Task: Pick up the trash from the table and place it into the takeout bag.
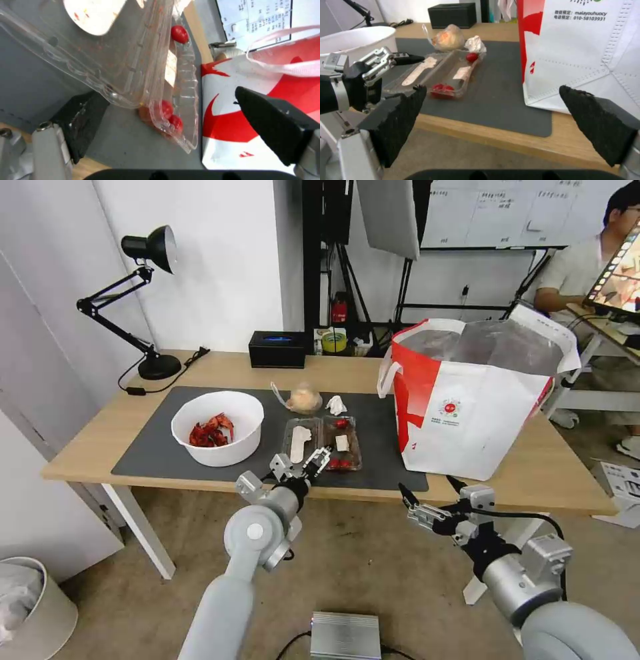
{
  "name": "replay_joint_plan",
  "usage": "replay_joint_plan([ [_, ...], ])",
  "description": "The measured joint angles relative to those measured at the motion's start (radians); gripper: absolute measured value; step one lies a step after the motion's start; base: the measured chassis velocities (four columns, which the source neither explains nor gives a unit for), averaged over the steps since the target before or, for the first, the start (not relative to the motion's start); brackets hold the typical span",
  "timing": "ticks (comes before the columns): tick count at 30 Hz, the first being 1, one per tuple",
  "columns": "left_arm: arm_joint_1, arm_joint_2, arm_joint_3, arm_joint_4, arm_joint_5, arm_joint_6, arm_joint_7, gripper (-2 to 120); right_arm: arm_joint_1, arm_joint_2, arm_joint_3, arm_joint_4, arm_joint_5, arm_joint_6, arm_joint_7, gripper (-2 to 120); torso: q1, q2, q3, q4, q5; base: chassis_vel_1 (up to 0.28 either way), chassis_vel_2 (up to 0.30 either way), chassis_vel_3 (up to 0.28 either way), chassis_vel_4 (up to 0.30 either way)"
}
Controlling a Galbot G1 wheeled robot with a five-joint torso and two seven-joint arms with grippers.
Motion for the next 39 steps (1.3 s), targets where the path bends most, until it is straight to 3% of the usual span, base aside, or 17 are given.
replay_joint_plan([
  [5, 0.007, 0.005, -0.008, -0.017, 0.003, -0.010, -0.011, 100, -0.003, 0.005, -0.001, 0.000, -0.006, 0.000, -0.002, 100, 0.000, 0.000, 0.000, 0.0008, 0.0001, 0.000, 0.000, 0.000, 0.000],
  [39, 0.016, 0.014, -0.029, -0.073, -0.004, -0.051, 0.026, 100, -0.013, 0.035, -0.023, -0.004, -0.050, -0.001, -0.012, 100, 0.000, 0.000, 0.000, 0.0001, 0.0001, 0.000, 0.000, 0.000, 0.000],
])
